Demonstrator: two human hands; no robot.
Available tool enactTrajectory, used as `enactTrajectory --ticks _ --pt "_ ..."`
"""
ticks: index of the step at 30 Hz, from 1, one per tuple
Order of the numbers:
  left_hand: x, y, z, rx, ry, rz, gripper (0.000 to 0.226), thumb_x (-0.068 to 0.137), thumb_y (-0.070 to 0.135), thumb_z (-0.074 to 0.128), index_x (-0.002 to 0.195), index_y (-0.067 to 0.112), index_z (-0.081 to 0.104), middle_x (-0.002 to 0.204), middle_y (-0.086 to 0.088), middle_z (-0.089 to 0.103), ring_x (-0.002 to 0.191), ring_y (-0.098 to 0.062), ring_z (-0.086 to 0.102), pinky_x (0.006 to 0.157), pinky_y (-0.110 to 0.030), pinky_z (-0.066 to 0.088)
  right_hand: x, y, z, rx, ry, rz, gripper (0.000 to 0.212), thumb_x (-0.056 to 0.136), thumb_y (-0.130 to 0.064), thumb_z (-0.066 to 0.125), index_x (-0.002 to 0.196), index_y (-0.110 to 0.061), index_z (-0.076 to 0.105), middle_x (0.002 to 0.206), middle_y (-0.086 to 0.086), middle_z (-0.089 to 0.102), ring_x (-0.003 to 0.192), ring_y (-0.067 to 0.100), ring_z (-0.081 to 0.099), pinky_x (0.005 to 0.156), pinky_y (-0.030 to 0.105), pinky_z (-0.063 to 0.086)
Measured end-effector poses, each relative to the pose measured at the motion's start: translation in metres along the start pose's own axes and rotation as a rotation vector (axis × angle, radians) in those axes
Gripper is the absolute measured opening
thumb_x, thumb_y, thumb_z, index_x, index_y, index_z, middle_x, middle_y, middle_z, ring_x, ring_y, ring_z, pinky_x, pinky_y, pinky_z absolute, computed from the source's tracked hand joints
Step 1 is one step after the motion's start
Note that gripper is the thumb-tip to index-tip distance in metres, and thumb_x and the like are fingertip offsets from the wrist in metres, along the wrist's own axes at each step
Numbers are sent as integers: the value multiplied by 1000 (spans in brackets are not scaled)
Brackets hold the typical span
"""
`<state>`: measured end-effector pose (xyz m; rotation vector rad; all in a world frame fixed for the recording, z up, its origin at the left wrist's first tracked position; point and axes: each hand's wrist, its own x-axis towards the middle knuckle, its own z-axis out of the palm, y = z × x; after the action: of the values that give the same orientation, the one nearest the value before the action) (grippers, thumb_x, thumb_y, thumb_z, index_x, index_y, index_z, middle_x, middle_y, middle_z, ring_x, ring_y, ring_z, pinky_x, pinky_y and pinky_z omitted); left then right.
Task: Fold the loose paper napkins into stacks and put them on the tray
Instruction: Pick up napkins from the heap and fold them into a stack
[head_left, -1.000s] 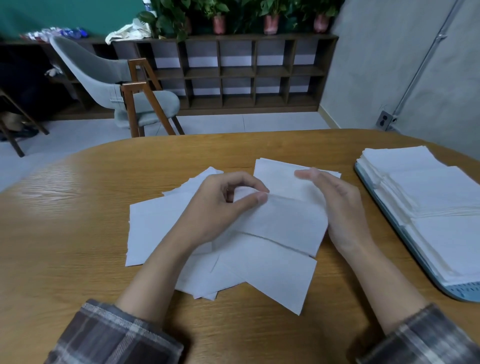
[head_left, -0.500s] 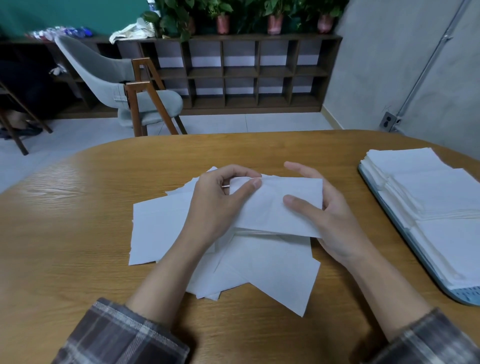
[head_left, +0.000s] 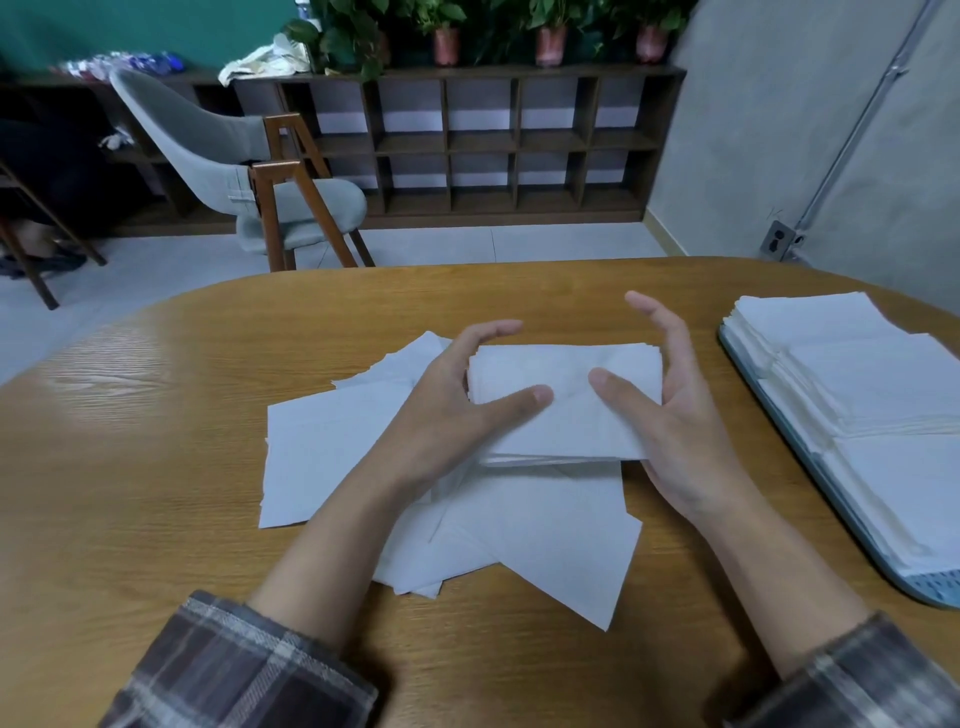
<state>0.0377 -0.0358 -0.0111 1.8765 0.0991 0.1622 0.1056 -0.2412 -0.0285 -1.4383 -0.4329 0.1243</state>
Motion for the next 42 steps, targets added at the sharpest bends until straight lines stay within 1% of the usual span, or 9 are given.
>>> enactTrajectory --ticks 4,9,14,18,22,25,31,38,42 --pt "3 -4 0 -8 72 89 56 90 32 84 133 54 55 127 10 68 106 -10 64 94 -34 51 1 1 -4 51 -71 37 61 96 -20 76 142 -50 51 138 6 63 121 31 68 94 50 59" --pt "3 -6 -1 22 45 154 54 92 28 83 134 48 56 127 14 65 103 -6 60 88 -28 45 -1 -6 -9 -48 -174 42 27 93 -18 75 118 -27 79 123 -7 76 118 14 69 96 36 51" --pt "3 -5 3 -46 -32 175 53 88 11 84 130 36 63 107 23 65 90 -3 64 75 -19 50 -1 -4 -10 -146 -93 32 27 93 -12 78 116 -27 80 120 -11 77 118 8 69 97 30 52" --pt "3 -4 1 51 -56 215 62 87 11 86 135 40 59 108 33 61 91 5 61 77 -16 48 0 -2 -12 -177 -76 4 25 92 -11 79 113 -26 81 117 -12 78 116 5 69 95 25 51" --pt "2 -6 6 280 -54 283 90 84 20 89 152 48 38 149 25 41 132 2 46 106 -26 51 3 4 -14 -266 35 -55 25 93 -7 77 111 -25 82 114 -19 78 116 -2 67 98 19 49" --pt "2 -12 10 566 -10 404 86 78 29 93 148 41 44 156 14 25 140 -7 36 108 -21 43 7 12 -16 -329 135 -62 27 93 -4 76 109 -25 82 109 -25 77 110 -9 65 87 4 44" --pt "2 -11 5 592 -364 265 33 78 40 92 108 36 78 108 17 67 104 -2 60 86 -16 47 9 16 -18 -385 212 -48 29 93 -6 74 107 -29 82 108 -27 76 109 -12 63 84 1 41" --pt "0 -9 9 514 -345 216 21 79 25 93 97 26 82 93 13 73 93 -1 65 78 -10 46 8 14 -17 -423 187 -55 27 95 -8 74 110 -30 82 103 -38 71 106 -20 59 80 -2 40" --pt "-1 -5 6 439 -325 185 13 83 20 89 88 24 78 89 11 75 90 -4 69 83 -23 54 7 13 -16 -407 184 -46 28 94 -9 75 109 -31 81 107 -36 72 109 -17 60 82 -1 40"
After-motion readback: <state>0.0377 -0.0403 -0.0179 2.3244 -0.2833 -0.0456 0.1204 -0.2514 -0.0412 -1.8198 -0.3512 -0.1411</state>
